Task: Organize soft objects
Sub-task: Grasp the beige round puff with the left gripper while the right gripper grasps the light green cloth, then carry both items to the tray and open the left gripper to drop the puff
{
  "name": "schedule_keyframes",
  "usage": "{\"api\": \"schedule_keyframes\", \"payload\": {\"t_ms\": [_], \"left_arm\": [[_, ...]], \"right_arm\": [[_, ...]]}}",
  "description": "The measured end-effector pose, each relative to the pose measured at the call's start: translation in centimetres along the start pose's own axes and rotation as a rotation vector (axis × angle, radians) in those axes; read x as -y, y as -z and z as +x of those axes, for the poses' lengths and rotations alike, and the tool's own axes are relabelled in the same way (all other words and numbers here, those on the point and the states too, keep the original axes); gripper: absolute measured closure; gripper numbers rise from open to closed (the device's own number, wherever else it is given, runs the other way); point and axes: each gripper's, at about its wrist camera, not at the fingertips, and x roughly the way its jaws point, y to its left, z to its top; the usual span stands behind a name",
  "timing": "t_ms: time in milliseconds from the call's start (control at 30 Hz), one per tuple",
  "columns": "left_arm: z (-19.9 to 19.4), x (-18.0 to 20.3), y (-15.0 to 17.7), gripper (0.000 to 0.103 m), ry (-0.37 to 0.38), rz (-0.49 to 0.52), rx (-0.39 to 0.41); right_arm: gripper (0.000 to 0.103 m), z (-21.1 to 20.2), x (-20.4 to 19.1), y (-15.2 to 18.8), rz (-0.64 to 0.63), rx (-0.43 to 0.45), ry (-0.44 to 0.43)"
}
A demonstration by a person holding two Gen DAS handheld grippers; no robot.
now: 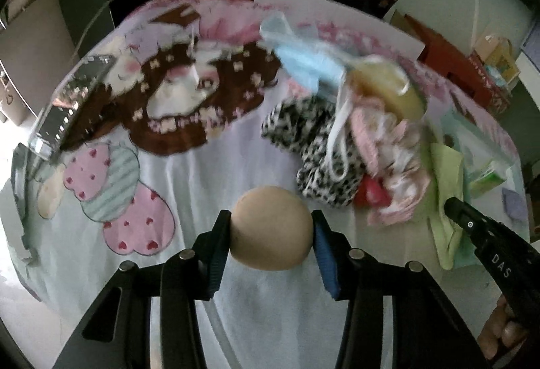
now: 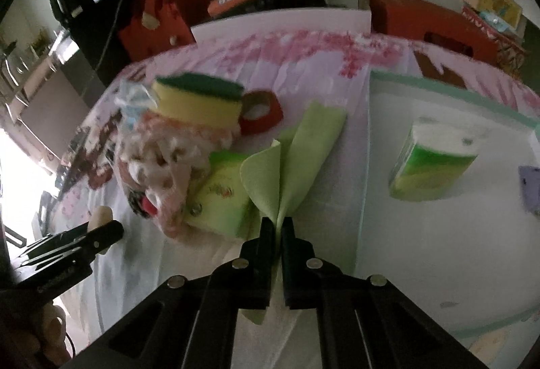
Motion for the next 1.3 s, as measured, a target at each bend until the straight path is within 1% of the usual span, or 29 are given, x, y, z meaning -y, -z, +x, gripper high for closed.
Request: {"api": "schedule_keyframes", "payload": {"t_ms": [167,333,400,533,700,900,1033,1300], "left_arm": [[-3.3,1.1,-1.1,0.055,0.019,0.019,0.091],[-6.5,3.7,-2.7,0.055,0.053,0.073,0.185],[-7.4,5.2,-3.3,0.055,0.072,0.106,0.217],[-8.3,8.5,-4.0,0.055,0.102,0.172,0.241],[-7.9,13.6,-4.2,0.055,0.167,0.268,0.233],[-6.6,18.9,-3.6,0.055,0.225,0.367,0.215],[-5.5,21.4,-3.1,0.055,0.250,0.413,0.202],[-2.6,25.0,-2.2,0.055,0.310,0.471,0.156]], "right_arm": [[0.098,-3.0,0.2,-1.0,-0.002,0.108,-0.021],[0.098,-5.9,0.8,-2.0,-0.006,0.216,-0.017],[0.098,-6.6,1.1,-2.4,0.004,0.238,-0.012],[0.098,-7.6,3.0,-2.9,0.045,0.264,0.014],[0.098,-8.7,7.0,-3.0,0.132,0.293,0.079],[0.098,-9.9,12.1,-2.8,0.245,0.309,0.162],[0.098,-10.6,15.1,-2.4,0.301,0.313,0.227],[0.098,-11.1,18.8,-1.5,0.367,0.309,0.291]]}}
